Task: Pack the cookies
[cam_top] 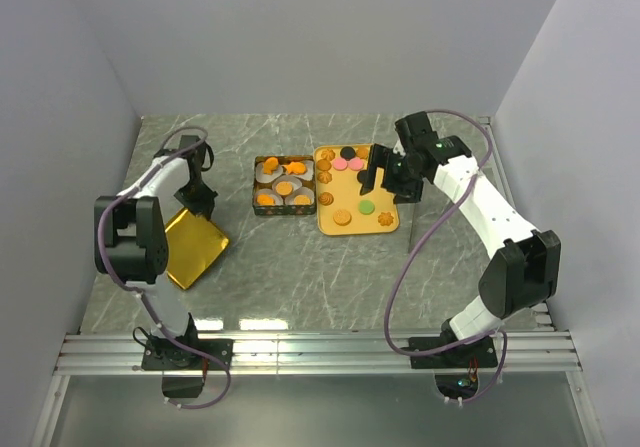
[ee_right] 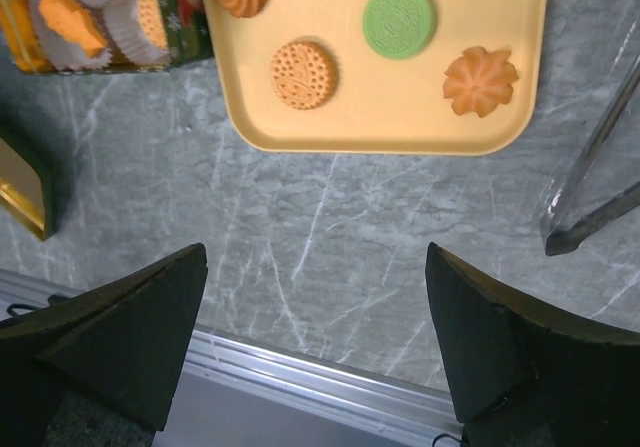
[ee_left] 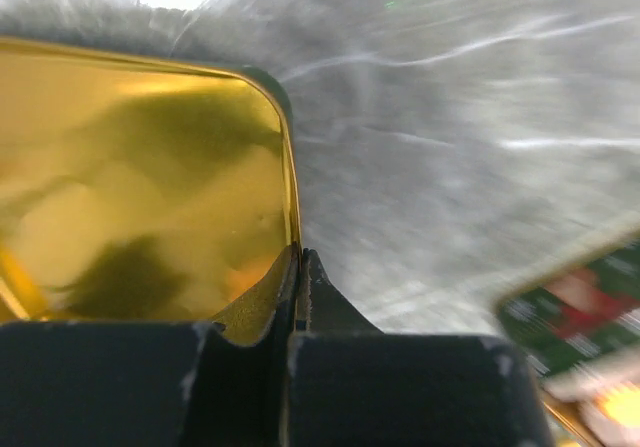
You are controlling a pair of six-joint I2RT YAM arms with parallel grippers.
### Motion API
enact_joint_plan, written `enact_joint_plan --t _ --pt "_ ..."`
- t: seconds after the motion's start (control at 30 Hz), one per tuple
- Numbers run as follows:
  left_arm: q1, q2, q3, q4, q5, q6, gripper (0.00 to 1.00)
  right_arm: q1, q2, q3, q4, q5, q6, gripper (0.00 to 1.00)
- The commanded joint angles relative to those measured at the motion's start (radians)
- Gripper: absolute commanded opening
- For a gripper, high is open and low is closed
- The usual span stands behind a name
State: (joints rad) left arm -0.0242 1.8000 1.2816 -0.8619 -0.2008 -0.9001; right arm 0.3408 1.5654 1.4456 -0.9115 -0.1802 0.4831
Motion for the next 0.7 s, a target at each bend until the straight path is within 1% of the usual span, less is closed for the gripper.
enact_joint_plan --t 0.0,0.07,0.1,0.17,0.2,0.23,0.3,0.33,0.37,0.43,0.47,0.5,0.53,0.57,0.63,0.67 --pt "0.004 -0.115 0.099 -0.034 0.003 0.038 0.00 0.004 0.010 0.097 -0.003 -0.037 0.011 0.96" --pt "0.004 -0.145 0.136 -0.023 0.036 0.055 0.00 0.004 0.016 0.137 -0.003 -0.071 0.022 0.96" --pt "0.004 -0.178 0.146 -0.006 0.078 0.072 0.00 0.006 0.022 0.150 0.002 -0.094 0.025 0.96" --pt "0.004 -0.214 0.174 0.023 0.141 0.089 0.00 0.006 0.028 0.179 0.025 -0.189 0.040 0.96" --pt "0.004 -0.247 0.183 0.040 0.211 0.107 0.00 0.006 0.038 0.185 0.037 -0.226 0.048 0.96" --pt "0.004 -0.264 0.203 0.075 0.250 0.113 0.00 0.006 0.041 0.191 0.051 -0.308 0.069 0.96" --pt "0.004 -0.307 0.220 0.113 0.343 0.128 0.00 0.006 0.056 0.199 0.103 -0.393 0.095 0.96" --pt "0.004 -0.321 0.244 0.141 0.421 0.128 0.00 0.006 0.059 0.202 0.123 -0.425 0.124 0.96" --pt "0.003 -0.335 0.257 0.161 0.467 0.128 0.00 0.006 0.064 0.203 0.172 -0.503 0.141 0.96" --pt "0.003 -0.376 0.289 0.191 0.568 0.118 0.00 0.004 0.071 0.202 0.232 -0.573 0.198 0.97" --pt "0.004 -0.390 0.301 0.214 0.596 0.109 0.00 0.004 0.077 0.203 0.293 -0.643 0.222 0.97" --pt "0.004 -0.416 0.312 0.227 0.624 0.104 0.00 0.006 0.085 0.200 0.331 -0.674 0.247 0.97" --pt "0.004 -0.428 0.337 0.238 0.682 0.098 0.00 0.004 0.088 0.197 0.373 -0.712 0.312 0.97" --pt "0.004 -0.439 0.347 0.266 0.716 0.087 0.00 0.004 0.093 0.190 0.469 -0.770 0.349 0.97" --pt "0.004 -0.465 0.375 0.302 0.785 0.069 0.00 0.004 0.108 0.185 0.564 -0.815 0.455 0.98" --pt "0.004 -0.473 0.381 0.340 0.846 0.049 0.00 0.004 0.117 0.193 0.642 -0.838 0.485 0.98"
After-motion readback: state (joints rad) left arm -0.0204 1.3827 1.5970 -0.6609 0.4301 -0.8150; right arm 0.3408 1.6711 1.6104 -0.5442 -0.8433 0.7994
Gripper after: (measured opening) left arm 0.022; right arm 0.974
